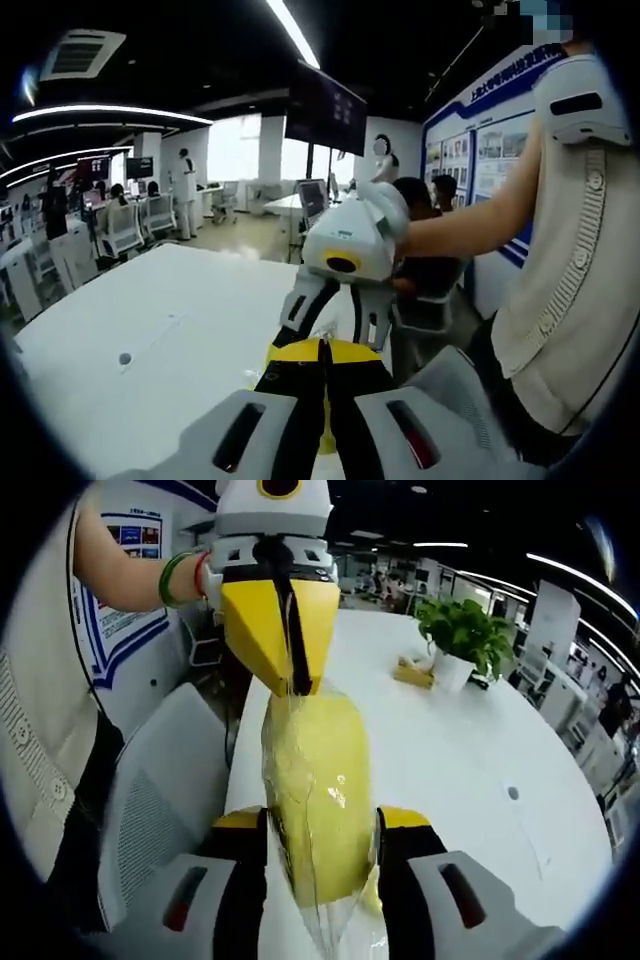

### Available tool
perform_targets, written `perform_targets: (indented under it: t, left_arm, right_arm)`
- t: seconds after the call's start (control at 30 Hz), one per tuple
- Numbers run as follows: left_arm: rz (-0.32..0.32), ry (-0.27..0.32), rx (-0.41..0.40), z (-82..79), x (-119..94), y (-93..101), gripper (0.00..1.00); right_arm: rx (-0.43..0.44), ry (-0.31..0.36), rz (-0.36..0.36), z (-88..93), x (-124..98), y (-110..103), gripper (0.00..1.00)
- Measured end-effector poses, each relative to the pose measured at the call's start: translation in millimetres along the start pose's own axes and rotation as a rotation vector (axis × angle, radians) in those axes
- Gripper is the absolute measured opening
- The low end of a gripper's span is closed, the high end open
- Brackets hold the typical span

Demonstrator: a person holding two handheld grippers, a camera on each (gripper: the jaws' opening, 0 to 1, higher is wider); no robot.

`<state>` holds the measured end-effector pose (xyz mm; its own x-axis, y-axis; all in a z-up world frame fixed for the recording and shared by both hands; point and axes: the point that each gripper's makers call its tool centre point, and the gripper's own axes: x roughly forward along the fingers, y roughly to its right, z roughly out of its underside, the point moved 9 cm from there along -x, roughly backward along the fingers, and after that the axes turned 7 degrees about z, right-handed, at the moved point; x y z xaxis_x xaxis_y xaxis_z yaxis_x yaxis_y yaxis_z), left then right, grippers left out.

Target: Compare the silicone blocks by pressing each to a similar depth, holding the contact briefly, and releasing to observe deformation and rebound differences across the visible hardness samples.

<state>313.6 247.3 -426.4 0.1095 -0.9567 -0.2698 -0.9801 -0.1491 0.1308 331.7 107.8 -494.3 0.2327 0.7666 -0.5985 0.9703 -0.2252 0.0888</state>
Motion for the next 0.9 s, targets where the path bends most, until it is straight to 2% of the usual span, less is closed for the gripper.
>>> perform_targets:
  t: [0.07, 0.23, 0.3, 0.47, 0.6, 0.77, 0.8, 0.9]
  left_arm:
    - [-0.003, 0.001, -0.005, 1.3, 0, -0.2, 0.0]
    - [-0.018, -0.004, -0.028, 9.0, -1, -0.5, 0.0]
    - [-0.022, 0.0, -0.053, 13.1, -2, -1.4, 0.0]
    - [-0.046, 0.016, -0.101, 23.8, -6, -3.8, 0.0]
    - [-0.089, 0.022, -0.145, 35.9, -9, -8.0, 0.0]
    - [-0.15, 0.008, -0.197, 52.0, -13, -14.4, 0.0]
    - [-0.179, 0.007, -0.213, 56.9, -15, -17.2, 0.0]
    - [-0.213, 0.021, -0.268, 68.5, -18, -23.5, 0.0]
  right_arm:
    - [0.032, 0.01, 0.021, 3.1, -3, 0, 0.53]
    - [0.094, 0.042, 0.074, 13.3, -12, -5, 0.62]
    - [0.136, 0.094, 0.099, 15.3, -18, -8, 0.65]
    - [0.177, 0.226, 0.187, 19.9, -35, -15, 0.77]
    - [0.228, 0.332, 0.262, 25.3, -50, -20, 0.84]
    - [0.3, 0.457, 0.369, 37.0, -69, -29, 0.88]
    - [0.308, 0.465, 0.389, 40.6, -71, -31, 0.9]
    - [0.345, 0.482, 0.432, 53.4, -76, -42, 0.95]
